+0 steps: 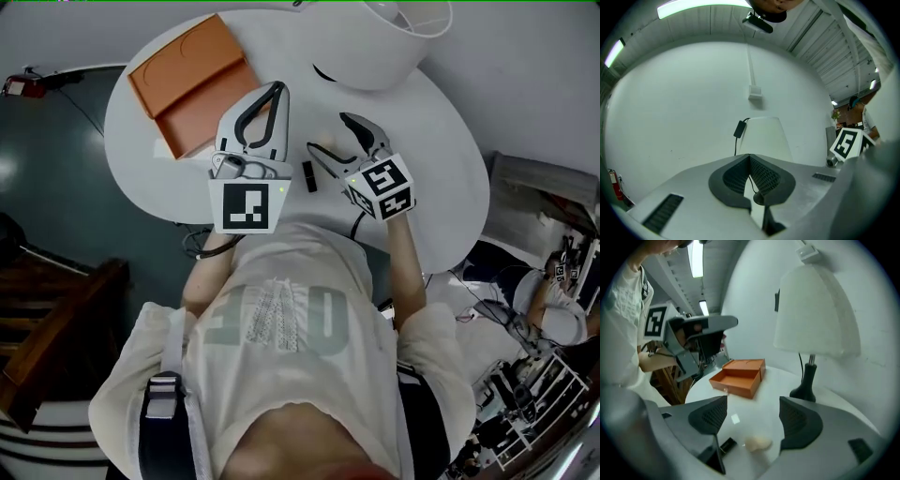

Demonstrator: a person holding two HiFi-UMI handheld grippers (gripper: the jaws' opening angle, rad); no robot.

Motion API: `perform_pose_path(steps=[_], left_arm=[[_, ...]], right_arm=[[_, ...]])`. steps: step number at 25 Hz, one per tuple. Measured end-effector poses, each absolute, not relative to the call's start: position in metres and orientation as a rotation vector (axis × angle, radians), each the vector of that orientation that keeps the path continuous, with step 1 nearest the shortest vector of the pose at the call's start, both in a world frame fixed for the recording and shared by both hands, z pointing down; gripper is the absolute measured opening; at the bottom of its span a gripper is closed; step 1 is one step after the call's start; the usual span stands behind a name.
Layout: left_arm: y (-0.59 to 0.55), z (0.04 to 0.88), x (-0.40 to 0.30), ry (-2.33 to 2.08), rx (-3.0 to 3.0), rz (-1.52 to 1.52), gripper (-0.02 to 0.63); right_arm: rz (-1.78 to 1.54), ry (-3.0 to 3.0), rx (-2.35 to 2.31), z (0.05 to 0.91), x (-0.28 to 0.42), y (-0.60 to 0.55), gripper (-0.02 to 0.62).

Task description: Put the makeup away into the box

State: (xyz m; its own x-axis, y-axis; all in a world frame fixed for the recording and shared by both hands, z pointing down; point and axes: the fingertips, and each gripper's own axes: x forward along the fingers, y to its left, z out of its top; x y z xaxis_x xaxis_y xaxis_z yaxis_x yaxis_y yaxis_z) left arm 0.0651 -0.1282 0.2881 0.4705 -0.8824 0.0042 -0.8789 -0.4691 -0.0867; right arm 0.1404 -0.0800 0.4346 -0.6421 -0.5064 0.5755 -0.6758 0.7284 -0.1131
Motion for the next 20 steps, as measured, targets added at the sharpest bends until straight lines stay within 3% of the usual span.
perform_pose_path(steps=[8,20], left_arm=[[-0.131,0.310,0.063,1.606,-2.658,-0.153,0.008],[-0.130,0.315,0.053,1.635,-2.635,-0.175,0.008]], right_arm=[[0.496,-2.184,0.657,0.531,0.155,-0.052,0.337],[0.461,-2.097,0.623,0.562,0.165,-0.057,0.334]])
